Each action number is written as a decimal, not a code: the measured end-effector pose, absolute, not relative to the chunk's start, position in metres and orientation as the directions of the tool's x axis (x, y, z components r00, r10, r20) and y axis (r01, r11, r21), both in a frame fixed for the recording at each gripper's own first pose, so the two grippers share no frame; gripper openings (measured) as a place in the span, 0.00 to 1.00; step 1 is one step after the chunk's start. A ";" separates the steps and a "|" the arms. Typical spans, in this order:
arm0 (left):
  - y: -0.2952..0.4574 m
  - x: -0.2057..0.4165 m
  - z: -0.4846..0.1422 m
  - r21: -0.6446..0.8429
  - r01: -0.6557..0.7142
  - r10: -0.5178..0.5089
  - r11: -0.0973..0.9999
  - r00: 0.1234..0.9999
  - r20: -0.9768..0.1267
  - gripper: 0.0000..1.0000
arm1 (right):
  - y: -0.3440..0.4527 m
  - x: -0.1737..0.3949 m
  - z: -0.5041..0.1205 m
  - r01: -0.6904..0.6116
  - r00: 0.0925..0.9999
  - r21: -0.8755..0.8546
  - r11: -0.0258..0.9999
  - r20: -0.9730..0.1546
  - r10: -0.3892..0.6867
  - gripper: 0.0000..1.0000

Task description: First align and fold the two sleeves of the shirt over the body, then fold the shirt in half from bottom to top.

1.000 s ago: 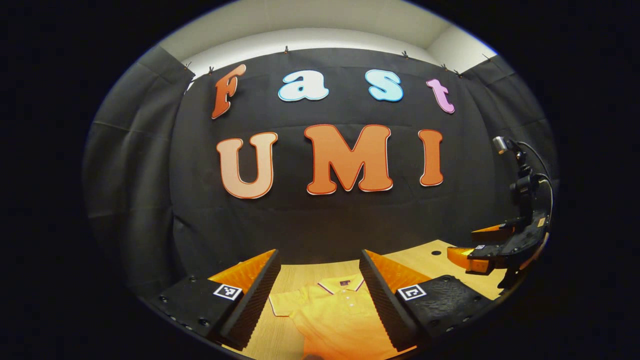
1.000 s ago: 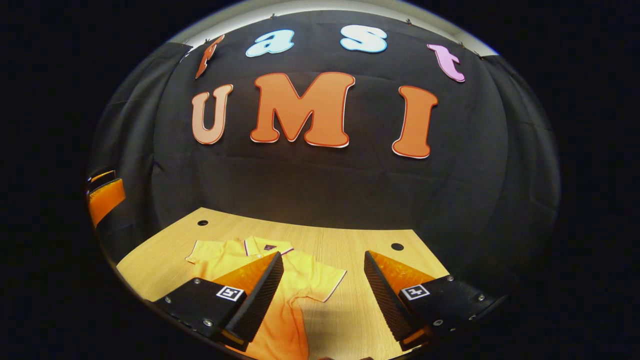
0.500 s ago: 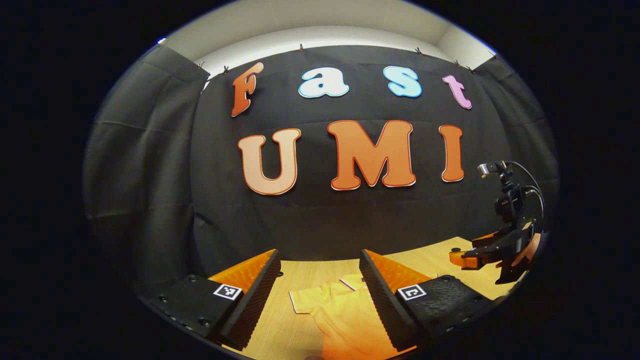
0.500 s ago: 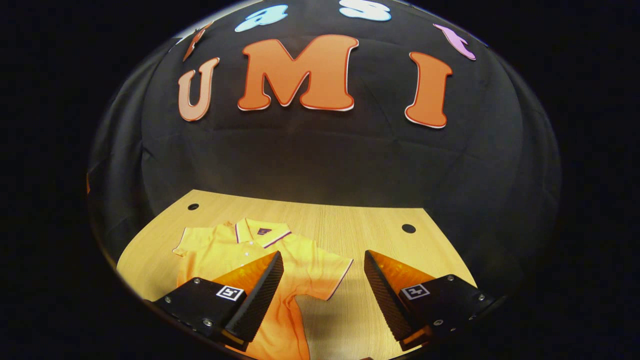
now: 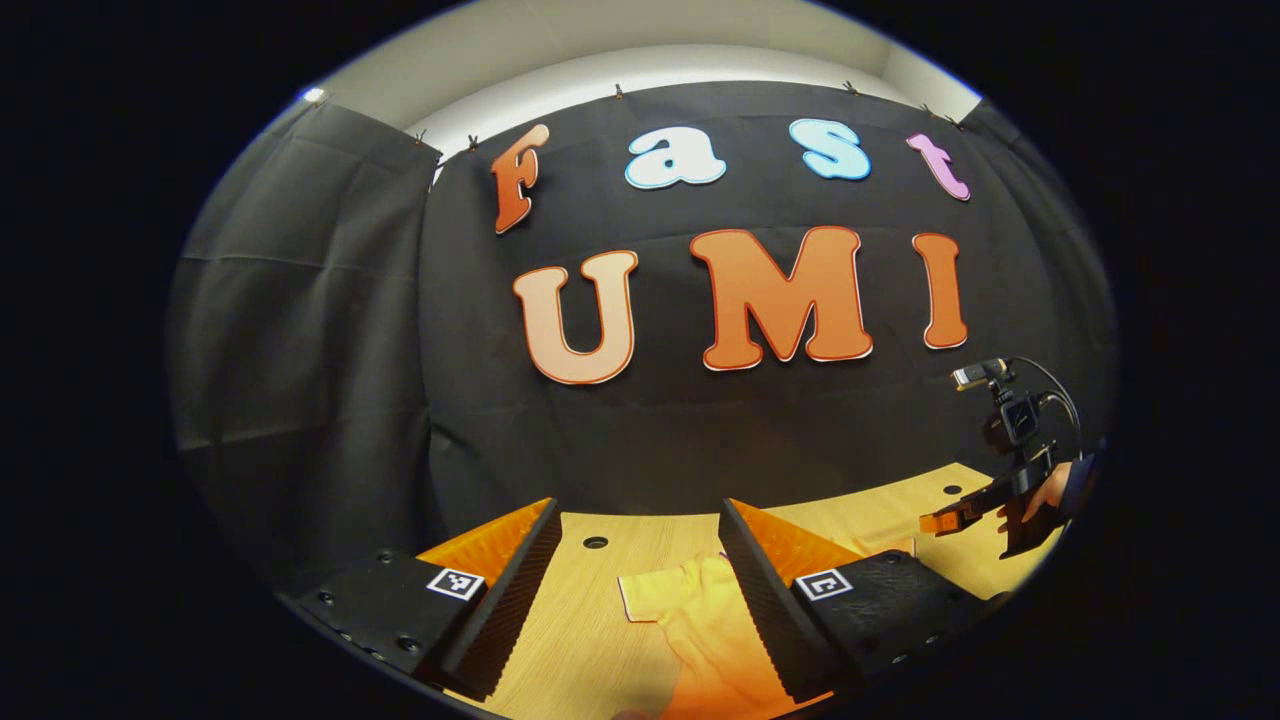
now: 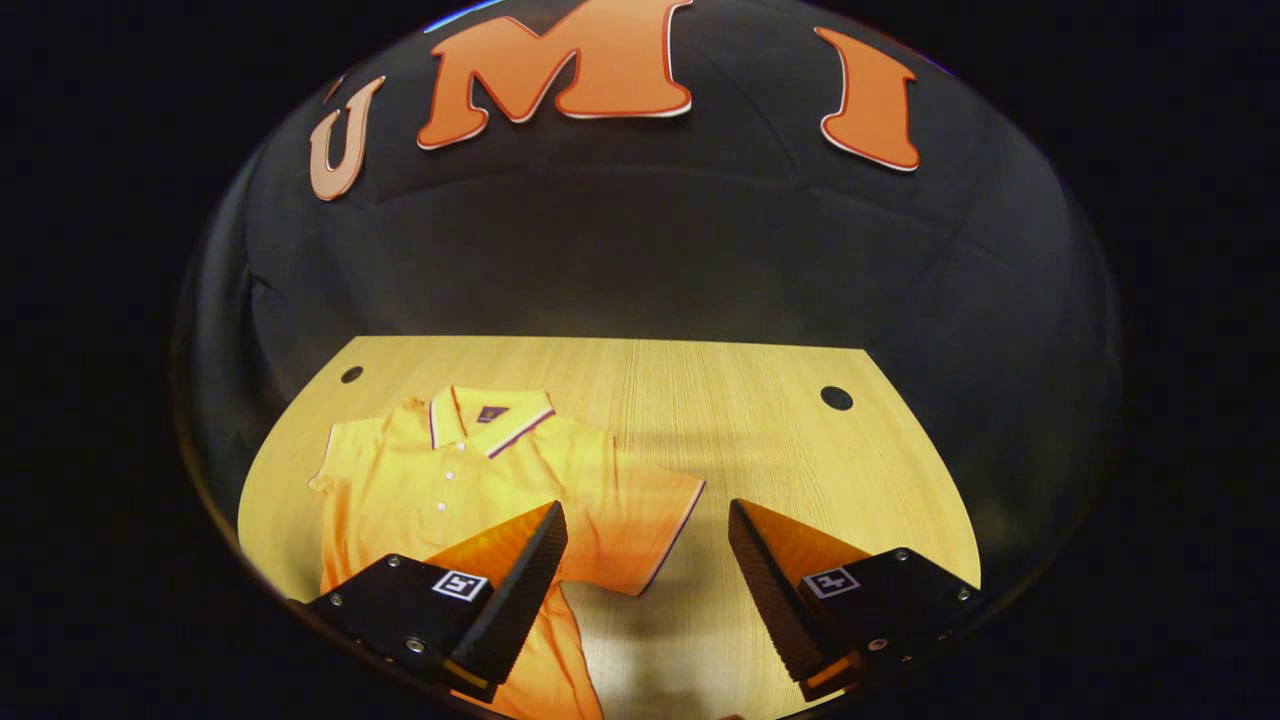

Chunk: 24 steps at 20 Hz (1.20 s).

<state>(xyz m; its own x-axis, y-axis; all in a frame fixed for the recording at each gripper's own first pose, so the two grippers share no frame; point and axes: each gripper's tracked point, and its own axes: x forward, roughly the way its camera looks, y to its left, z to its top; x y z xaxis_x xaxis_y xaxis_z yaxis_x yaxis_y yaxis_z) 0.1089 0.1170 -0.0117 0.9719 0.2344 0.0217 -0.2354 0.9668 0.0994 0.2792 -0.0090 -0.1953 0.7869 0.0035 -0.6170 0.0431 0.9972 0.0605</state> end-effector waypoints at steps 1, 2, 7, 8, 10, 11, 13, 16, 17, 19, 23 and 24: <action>0.117 0.109 -0.013 0.096 -0.242 0.242 0.965 0.970 0.014 0.97 | -0.013 0.284 -0.204 0.046 0.766 0.057 0.997 -0.643 0.001 0.99; 0.120 0.108 -0.016 0.093 -0.253 0.253 0.963 0.967 0.006 0.97 | -0.017 0.288 -0.213 0.047 0.740 0.049 0.998 -0.672 -0.002 0.99; 0.123 0.107 -0.021 0.102 -0.288 0.292 0.952 0.956 -0.030 0.97 | -0.024 0.305 -0.250 0.052 0.619 0.076 0.996 -0.785 0.027 0.98; 0.123 0.106 -0.022 0.104 -0.291 0.296 0.951 0.954 -0.036 0.97 | -0.024 0.307 -0.256 0.051 0.591 0.084 0.995 -0.806 0.038 0.98; 0.122 0.105 -0.022 0.109 -0.297 0.303 0.949 0.952 -0.046 0.97 | -0.023 0.311 -0.269 0.039 0.546 0.083 0.996 -0.836 0.048 0.98; 0.122 0.105 -0.022 0.113 -0.300 0.307 0.947 0.950 -0.053 0.97 | -0.022 0.313 -0.275 0.038 0.523 0.076 0.996 -0.851 0.045 0.98; 0.124 0.105 -0.025 0.118 -0.308 0.317 0.944 0.946 -0.065 0.97 | -0.022 0.314 -0.287 0.029 0.479 0.067 0.997 -0.876 0.045 0.95; 0.125 0.104 -0.027 0.118 -0.323 0.333 0.939 0.940 -0.078 0.97 | -0.021 0.318 -0.305 0.018 0.417 0.048 0.999 -0.908 0.036 0.89; 0.125 0.105 -0.027 0.116 -0.327 0.337 0.938 0.938 -0.083 0.97 | -0.020 0.317 -0.309 0.018 0.396 0.046 0.999 -0.917 0.035 0.88; 0.126 0.104 -0.029 0.119 -0.331 0.343 0.936 0.935 -0.093 0.97 | -0.015 0.321 -0.316 0.021 0.372 0.063 0.998 -0.927 0.051 0.82; 0.127 0.103 -0.033 0.124 -0.338 0.351 0.933 0.930 -0.109 0.97 | -0.003 0.312 -0.333 0.009 0.282 0.085 0.996 -0.956 0.079 0.71; 0.127 0.103 -0.032 0.128 -0.340 0.354 0.932 0.929 -0.112 0.97 | -0.002 0.320 -0.329 0.021 0.305 0.091 0.996 -0.949 0.080 0.70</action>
